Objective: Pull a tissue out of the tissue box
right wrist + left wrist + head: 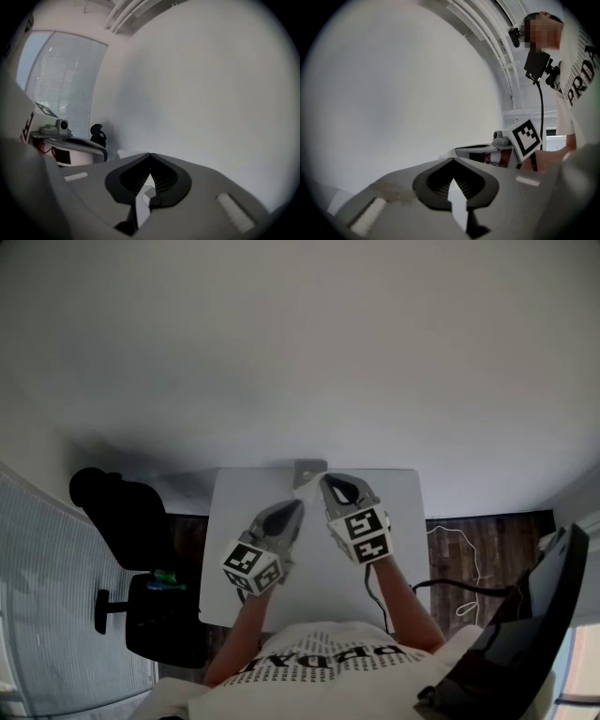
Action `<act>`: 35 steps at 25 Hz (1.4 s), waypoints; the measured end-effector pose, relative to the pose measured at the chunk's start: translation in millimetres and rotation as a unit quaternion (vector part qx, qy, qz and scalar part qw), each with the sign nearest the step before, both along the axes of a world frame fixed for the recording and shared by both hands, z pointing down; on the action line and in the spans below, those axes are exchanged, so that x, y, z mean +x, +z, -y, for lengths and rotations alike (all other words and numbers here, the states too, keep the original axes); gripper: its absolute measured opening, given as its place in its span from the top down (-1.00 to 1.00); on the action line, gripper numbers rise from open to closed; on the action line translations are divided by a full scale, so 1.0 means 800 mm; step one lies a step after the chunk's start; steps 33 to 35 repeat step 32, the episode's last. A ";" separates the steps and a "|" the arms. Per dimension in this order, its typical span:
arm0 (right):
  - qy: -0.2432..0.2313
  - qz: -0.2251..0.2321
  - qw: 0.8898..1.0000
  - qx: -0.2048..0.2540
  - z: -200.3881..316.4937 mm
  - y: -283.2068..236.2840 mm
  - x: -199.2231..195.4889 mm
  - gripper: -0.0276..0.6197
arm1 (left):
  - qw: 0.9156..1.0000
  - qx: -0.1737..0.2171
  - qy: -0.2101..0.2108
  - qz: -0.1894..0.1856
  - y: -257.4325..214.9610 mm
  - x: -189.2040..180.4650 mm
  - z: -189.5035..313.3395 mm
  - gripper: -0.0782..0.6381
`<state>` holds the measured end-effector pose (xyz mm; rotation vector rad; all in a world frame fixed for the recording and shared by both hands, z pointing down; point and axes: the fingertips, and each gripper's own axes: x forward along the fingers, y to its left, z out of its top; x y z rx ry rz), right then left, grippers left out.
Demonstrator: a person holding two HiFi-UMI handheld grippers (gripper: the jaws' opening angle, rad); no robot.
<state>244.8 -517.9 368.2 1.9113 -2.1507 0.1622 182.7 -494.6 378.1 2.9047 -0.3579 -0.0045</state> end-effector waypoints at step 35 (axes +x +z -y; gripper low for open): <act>0.009 -0.001 1.000 -0.011 -0.011 0.001 0.004 0.89 | 1.000 -0.008 0.022 -0.007 0.003 0.012 -0.013 0.81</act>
